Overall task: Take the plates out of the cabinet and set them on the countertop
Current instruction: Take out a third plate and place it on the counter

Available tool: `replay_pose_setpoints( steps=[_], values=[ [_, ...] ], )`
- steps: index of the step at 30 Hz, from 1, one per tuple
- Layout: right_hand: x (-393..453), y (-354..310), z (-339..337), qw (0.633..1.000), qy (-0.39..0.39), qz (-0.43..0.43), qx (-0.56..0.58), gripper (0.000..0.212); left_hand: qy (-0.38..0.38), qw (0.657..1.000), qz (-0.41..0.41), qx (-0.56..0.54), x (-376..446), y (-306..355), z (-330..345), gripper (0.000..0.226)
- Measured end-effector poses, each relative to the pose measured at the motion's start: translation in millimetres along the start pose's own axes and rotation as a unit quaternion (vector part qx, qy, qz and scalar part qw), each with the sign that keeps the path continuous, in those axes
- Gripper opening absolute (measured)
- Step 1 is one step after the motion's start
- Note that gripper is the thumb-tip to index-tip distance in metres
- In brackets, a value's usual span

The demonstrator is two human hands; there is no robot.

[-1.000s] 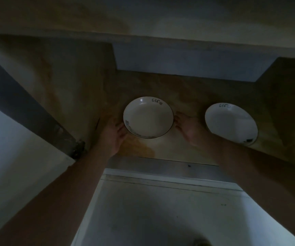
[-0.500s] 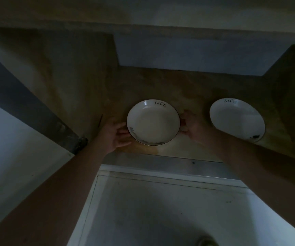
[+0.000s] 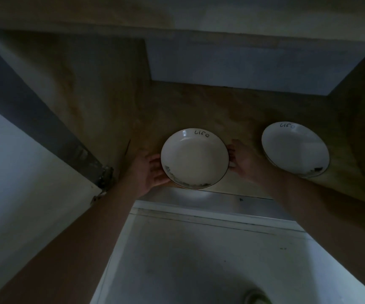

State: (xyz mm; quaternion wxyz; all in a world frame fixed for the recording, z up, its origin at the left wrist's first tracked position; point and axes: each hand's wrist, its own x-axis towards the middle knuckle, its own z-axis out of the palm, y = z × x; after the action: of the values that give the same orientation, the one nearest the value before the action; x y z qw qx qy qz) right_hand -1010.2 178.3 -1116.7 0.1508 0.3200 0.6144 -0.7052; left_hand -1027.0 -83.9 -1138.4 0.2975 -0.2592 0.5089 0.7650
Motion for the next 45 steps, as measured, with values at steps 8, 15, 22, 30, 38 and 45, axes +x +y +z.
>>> replay_pose_setpoints(
  steps=[8,15,22,30,38,45],
  values=[
    [-17,6,0,1.000,0.002,-0.019,-0.010,0.033,0.010,1.000,0.004,0.019,-22,3,0,0.055],
    [-92,1,-6,0.999,-0.012,0.014,-0.037,0.035,0.037,0.998,-0.012,0.055,-95,-11,9,0.049],
    [-197,-22,0,0.995,-0.006,0.102,-0.009,0.034,0.053,0.997,-0.032,0.041,-213,2,8,0.049],
    [-332,-75,-4,0.991,-0.056,0.124,-0.019,0.031,0.075,0.996,-0.045,0.021,-350,27,21,0.047],
    [-490,-128,9,0.987,-0.105,0.114,-0.051,0.030,0.093,0.994,-0.045,0.037,-519,68,28,0.049],
    [-636,-171,16,0.989,-0.106,0.098,-0.027,0.027,0.096,0.994,-0.040,0.041,-672,117,44,0.055]
  ],
)
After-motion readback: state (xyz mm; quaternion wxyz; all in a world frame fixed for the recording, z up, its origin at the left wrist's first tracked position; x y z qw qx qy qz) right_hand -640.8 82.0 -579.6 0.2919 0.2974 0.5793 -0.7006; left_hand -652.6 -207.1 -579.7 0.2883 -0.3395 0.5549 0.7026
